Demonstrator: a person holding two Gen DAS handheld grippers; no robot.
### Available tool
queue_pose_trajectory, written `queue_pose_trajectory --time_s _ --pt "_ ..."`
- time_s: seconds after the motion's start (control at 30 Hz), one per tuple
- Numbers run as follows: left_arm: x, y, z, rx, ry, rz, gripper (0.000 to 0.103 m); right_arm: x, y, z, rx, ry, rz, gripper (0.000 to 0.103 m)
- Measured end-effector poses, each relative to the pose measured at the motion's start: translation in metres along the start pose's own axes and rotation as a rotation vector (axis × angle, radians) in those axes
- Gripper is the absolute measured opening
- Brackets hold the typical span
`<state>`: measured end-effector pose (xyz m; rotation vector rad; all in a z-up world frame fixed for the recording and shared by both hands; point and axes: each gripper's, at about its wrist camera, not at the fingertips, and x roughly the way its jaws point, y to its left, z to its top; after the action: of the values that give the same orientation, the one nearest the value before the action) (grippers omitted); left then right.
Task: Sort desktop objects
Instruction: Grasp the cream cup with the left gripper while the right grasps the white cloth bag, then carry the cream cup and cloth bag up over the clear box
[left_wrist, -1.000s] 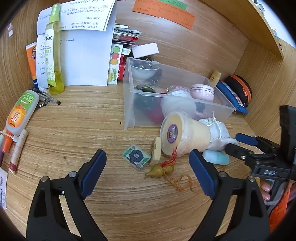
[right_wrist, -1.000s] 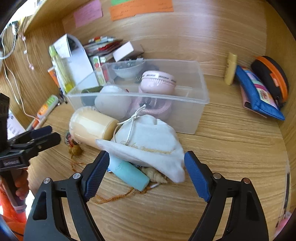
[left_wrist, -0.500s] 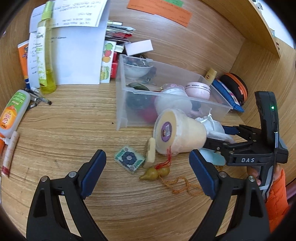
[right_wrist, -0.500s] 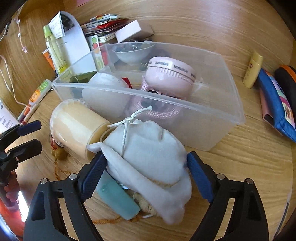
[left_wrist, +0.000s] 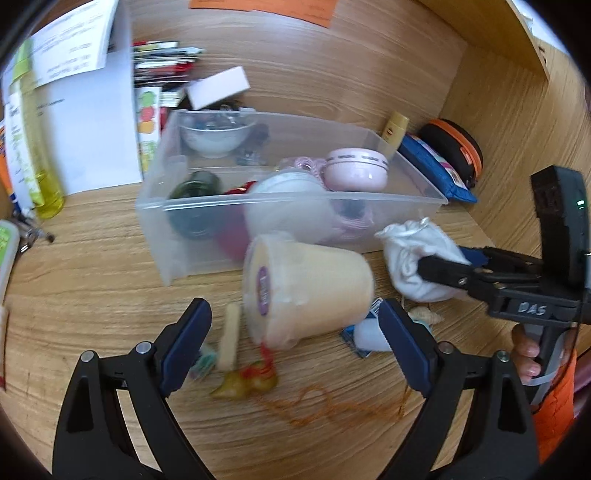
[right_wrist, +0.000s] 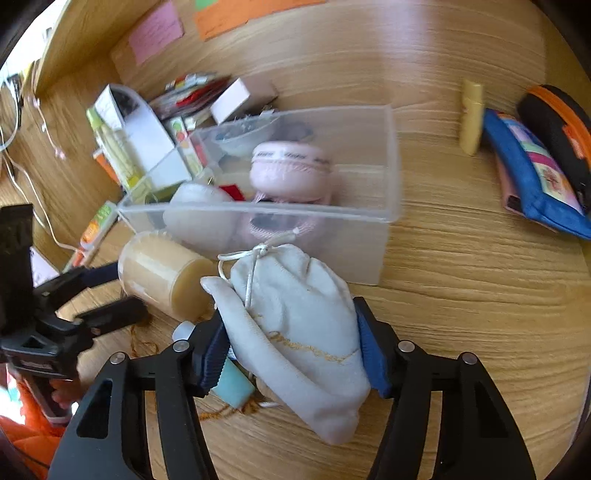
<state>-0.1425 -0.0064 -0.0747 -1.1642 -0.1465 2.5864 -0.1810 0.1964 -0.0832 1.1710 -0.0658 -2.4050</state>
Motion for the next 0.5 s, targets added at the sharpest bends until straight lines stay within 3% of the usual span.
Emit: queue_pose_trajectory --time_s 0.33,0.4,0.47,0.5 --pt "0.025 -0.013 0.012 0.022 0.022 0.052 0.092 -0.028 -0.019 -0.003 0.054 -0.082 0.033 0.058" --pt "0.029 -0.014 0.011 0.023 0.022 0.072 0.088 -0.029 -0.022 -0.003 0.063 -0.087 0.038 0.058" --pt "0.03 -0.016 0.01 0.031 0.023 0.075 0.074 -0.031 -0.025 -0.003 0.076 -0.091 0.047 0.058" --pt "0.029 -0.016 0.01 0.031 0.019 0.074 0.073 -0.032 -0.027 -0.003 0.081 -0.092 0.056 0.058"
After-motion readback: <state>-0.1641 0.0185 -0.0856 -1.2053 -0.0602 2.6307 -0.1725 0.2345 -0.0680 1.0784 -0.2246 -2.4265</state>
